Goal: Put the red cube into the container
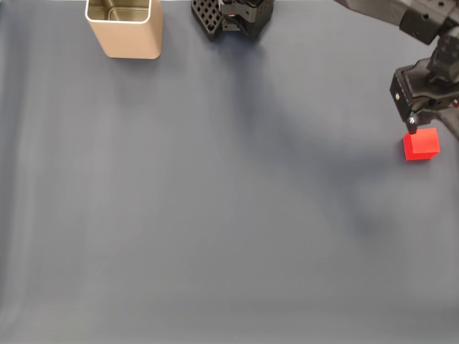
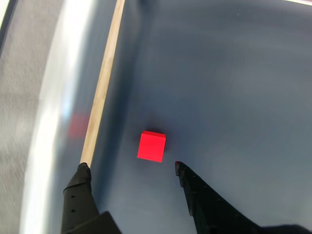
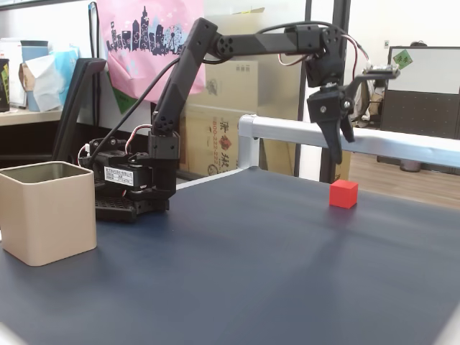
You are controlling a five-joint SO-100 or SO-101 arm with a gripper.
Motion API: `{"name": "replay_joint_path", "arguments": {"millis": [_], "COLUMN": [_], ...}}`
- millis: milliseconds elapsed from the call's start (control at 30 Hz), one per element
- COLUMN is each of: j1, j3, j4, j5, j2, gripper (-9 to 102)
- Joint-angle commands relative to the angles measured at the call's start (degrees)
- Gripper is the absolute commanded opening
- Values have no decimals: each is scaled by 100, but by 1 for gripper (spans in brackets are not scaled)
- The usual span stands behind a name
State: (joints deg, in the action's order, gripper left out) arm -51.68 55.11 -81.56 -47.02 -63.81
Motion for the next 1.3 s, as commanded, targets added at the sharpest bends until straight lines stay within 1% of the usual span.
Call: {"name": "replay_joint_path", "arguments": {"millis": [0, 367, 900, 1267], "j1": [-18, -44, -62, -97], "j3": [-404, -1257, -1257, -1679], "j4": [-18, -35, -141, -35], "j5": [167, 431, 598, 765], "j2": [79, 1028, 1477, 1916], "gripper": [42, 42, 42, 42]}}
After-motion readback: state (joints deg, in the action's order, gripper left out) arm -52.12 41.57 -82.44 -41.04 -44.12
